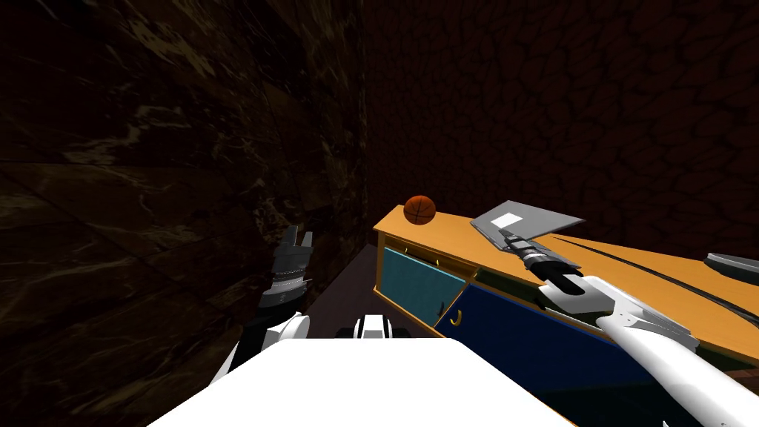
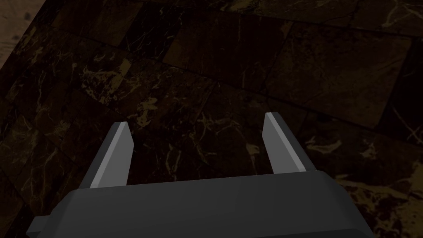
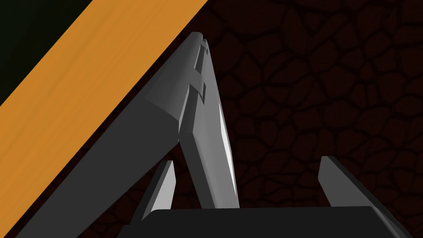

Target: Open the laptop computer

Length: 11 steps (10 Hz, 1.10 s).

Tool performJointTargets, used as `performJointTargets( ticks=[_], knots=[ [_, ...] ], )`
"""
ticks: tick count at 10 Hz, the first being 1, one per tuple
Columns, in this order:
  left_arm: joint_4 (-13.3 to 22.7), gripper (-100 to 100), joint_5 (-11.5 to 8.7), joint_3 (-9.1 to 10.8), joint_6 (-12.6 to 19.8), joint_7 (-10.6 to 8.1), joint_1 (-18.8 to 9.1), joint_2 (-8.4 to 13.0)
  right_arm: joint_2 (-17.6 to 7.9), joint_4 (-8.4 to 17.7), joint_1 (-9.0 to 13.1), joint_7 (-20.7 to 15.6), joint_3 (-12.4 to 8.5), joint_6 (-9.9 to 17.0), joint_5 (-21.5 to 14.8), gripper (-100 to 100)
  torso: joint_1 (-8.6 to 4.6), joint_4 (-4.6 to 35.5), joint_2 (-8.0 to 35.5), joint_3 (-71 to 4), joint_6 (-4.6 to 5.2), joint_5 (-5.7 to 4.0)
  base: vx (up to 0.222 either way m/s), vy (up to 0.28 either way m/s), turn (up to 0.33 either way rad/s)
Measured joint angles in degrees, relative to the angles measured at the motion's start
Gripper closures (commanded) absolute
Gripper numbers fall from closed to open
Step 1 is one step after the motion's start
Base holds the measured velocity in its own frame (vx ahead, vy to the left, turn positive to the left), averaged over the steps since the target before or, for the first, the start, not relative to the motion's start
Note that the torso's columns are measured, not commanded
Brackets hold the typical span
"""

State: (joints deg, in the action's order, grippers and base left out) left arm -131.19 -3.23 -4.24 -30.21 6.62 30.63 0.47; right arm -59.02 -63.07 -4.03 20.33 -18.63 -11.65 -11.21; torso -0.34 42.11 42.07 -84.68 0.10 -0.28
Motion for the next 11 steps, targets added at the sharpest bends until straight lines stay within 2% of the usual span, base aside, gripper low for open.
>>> performJointTargets(
  ticks=[4, 5, 6, 11],
  knots=[
    [0.00, 0, 0.00, 0.01, 0.00, 0.00, 0.00, 0.00, -5.74, -1.67, -2.47, 4.96, 0.62, 2.63, 1.32, -100, 0.40, 0.20, 0.26, 0.14, -0.10, 0.32, -0.009, 0.018, 0.021],
    [0.00, 0, 0.00, 0.01, 0.00, 0.00, 0.00, 0.00, -6.81, -1.30, -2.58, 5.84, 0.89, 2.71, 1.53, -100, 0.47, 0.23, 0.28, 0.14, -0.11, 0.39, -0.003, 0.006, 0.002],
    [0.00, 0, 0.00, 0.01, 0.00, 0.00, 0.00, 0.00, -6.88, -1.22, -2.60, 6.04, 0.95, 2.70, 1.55, 0, 0.46, 0.23, 0.27, 0.14, -0.10, 0.38, 0.000, 0.000, 0.000],
    [0.00, 0, 0.00, 0.01, 0.00, 0.00, 0.00, 0.01, -6.66, -1.12, -2.76, 6.05, 1.13, 2.76, 1.55, 0, 0.45, 0.21, 0.27, 0.14, -0.10, 0.35, 0.000, 0.000, 0.000]
  ],
)
